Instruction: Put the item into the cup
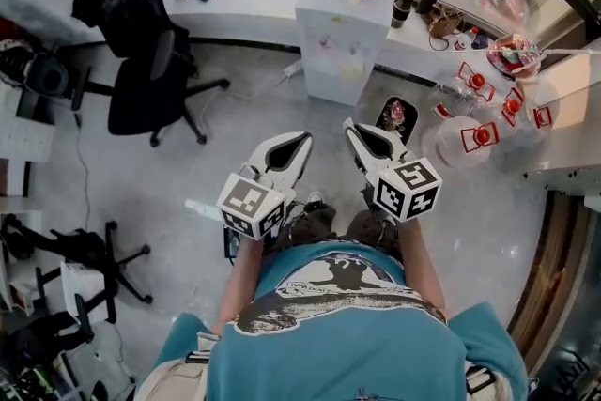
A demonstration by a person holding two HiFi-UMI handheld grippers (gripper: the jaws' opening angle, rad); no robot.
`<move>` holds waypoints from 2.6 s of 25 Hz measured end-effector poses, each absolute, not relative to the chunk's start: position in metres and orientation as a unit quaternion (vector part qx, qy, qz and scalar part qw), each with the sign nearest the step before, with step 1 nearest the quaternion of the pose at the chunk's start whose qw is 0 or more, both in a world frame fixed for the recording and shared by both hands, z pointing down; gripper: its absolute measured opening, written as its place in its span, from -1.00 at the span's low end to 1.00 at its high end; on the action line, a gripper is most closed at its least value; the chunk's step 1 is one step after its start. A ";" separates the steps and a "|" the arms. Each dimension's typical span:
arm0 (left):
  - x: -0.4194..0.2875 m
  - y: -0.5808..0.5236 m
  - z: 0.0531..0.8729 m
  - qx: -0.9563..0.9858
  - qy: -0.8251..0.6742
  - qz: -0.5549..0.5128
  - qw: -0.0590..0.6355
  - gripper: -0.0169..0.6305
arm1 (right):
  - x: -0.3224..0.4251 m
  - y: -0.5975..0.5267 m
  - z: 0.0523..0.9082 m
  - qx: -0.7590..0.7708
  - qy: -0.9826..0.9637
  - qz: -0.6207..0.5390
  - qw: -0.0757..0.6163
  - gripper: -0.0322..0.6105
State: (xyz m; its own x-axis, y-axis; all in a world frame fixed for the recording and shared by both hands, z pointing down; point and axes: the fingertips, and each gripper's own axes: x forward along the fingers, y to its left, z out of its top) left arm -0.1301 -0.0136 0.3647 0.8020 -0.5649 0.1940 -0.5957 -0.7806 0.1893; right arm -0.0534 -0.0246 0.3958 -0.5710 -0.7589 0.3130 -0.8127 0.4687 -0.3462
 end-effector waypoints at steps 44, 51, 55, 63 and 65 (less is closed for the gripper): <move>-0.029 -0.170 0.421 0.950 -0.253 0.111 0.148 -0.91 | 0.021 -0.187 0.501 0.449 -0.828 0.317 0.113 -0.77; -0.013 -0.189 0.445 0.942 -0.255 0.135 0.173 -0.91 | 0.035 -0.212 0.549 0.444 -0.818 0.344 0.128 -0.77; -0.005 -0.199 0.461 0.937 -0.253 0.158 0.180 -0.91 | 0.046 -0.231 0.579 0.454 -0.812 0.343 0.128 -0.77; 0.005 -0.221 0.499 0.931 -0.255 0.169 0.198 -0.91 | 0.067 -0.271 0.650 0.482 -0.784 0.370 0.128 -0.77; 0.003 -0.222 0.507 0.926 -0.262 0.168 0.215 -0.91 | 0.071 -0.277 0.668 0.489 -0.772 0.383 0.132 -0.77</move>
State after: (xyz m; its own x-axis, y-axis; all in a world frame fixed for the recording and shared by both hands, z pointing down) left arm 0.0032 -0.2224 0.5069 0.8069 -0.4122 0.4231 -0.5565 -0.7705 0.3107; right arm 0.0706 -0.2773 0.6680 -0.4869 -0.6548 0.5781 -0.8564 0.2278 -0.4633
